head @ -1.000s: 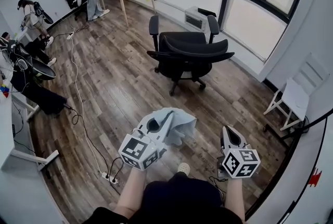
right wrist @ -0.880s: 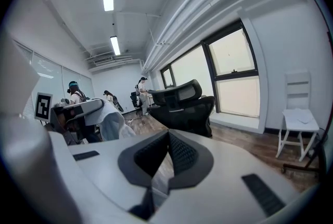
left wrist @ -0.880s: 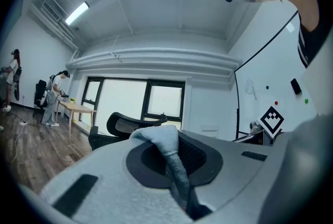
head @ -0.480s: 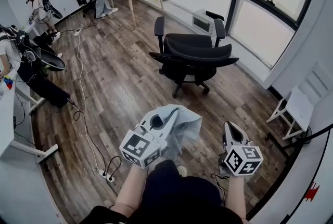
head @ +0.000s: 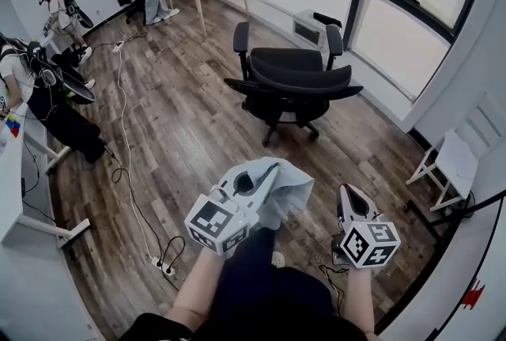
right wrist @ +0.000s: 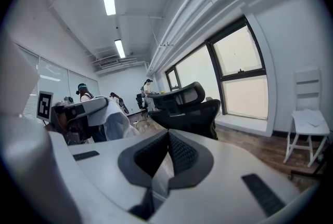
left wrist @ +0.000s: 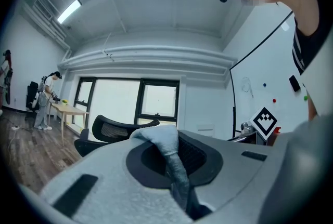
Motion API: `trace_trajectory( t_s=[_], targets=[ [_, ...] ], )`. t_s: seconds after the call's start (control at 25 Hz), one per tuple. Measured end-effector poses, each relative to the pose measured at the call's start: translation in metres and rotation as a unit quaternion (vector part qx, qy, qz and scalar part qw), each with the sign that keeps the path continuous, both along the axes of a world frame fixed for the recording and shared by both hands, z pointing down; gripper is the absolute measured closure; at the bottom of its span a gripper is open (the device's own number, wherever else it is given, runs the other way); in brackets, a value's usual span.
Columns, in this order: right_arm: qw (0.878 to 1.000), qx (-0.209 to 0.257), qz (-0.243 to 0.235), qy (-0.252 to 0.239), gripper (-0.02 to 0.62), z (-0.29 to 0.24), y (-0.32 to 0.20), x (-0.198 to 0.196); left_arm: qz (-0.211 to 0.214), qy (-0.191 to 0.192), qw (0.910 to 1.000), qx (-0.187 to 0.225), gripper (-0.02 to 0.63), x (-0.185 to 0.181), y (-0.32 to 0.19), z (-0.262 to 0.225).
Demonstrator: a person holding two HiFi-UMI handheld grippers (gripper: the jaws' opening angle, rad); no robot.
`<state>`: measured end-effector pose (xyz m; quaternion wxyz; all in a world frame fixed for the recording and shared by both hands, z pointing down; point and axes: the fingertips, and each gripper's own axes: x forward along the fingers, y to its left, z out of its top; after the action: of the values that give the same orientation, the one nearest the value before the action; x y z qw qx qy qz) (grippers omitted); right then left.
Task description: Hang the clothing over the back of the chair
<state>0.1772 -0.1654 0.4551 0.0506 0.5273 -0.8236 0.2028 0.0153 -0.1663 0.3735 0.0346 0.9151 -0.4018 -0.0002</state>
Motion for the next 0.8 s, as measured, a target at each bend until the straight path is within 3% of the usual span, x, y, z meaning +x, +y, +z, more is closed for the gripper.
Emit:
trace_trajectory(
  t_s=[0.32, 0.8],
  targets=[
    [1.000, 0.002, -0.002, -0.005, 0.594, -0.005, -0.036, -0.009, 0.013, 0.004, 0.9999, 0.004, 0.598, 0.002, -0.033, -0.004],
    [1.000, 0.021, 0.008, -0.013, 0.594, -0.028, -0.124, -0.013, 0.042, 0.001, 0.9988, 0.023, 0.598, 0.012, -0.124, -0.024]
  ],
)
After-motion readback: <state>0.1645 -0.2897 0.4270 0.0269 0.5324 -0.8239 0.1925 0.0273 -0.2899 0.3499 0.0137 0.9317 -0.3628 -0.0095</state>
